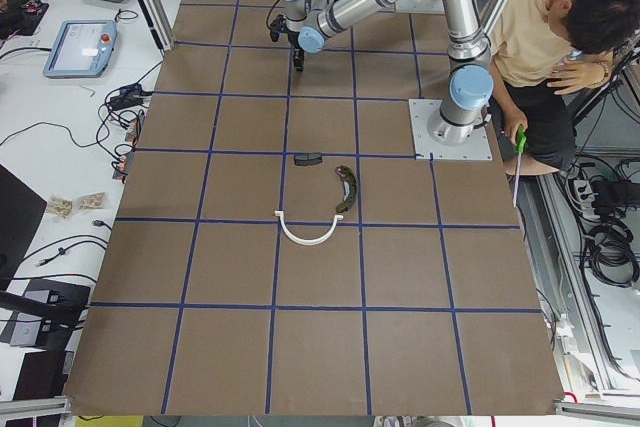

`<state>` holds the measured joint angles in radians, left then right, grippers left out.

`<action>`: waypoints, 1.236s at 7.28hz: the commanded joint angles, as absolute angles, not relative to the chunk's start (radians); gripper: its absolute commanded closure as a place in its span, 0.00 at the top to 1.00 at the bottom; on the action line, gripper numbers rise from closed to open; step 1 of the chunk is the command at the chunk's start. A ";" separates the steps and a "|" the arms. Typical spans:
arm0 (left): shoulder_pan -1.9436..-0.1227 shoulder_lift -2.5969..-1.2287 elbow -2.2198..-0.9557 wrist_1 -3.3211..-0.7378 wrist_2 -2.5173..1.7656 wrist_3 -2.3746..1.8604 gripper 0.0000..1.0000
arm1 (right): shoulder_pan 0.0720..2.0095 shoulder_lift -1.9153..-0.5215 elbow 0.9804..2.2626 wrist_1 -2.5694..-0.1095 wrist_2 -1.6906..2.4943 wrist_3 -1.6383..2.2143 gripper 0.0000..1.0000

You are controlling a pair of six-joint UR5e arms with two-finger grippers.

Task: Place bearing gear from tray to pile

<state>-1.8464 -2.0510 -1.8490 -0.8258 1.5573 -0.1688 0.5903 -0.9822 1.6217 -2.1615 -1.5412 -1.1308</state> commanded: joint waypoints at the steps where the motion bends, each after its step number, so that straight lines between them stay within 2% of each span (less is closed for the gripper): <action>1: -1.839 -2.048 -1.856 -0.802 1.590 -0.146 0.00 | 0.594 -0.983 1.620 -2.161 -1.552 -1.126 0.29; 2: -1.824 -2.027 -1.844 -0.813 1.595 -0.147 0.00 | 0.595 -0.986 1.620 -2.160 -1.552 -1.126 0.10; 3: -1.757 -2.004 -1.847 -0.846 1.592 -0.129 0.00 | 0.597 -0.997 1.620 -2.152 -1.554 -1.124 0.00; 6: -1.523 -1.873 -1.888 -0.951 1.731 0.235 0.00 | 0.669 -1.161 1.623 -2.009 -1.617 -1.065 0.00; 9: -1.139 -1.853 -1.907 -0.942 1.735 0.689 0.00 | 0.681 -1.155 1.623 -2.011 -1.620 -1.074 0.00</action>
<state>-1.2982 -1.8540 -1.9020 -0.9425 1.7373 0.5065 0.6762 -1.1600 1.6227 -2.0048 -1.6190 -1.0639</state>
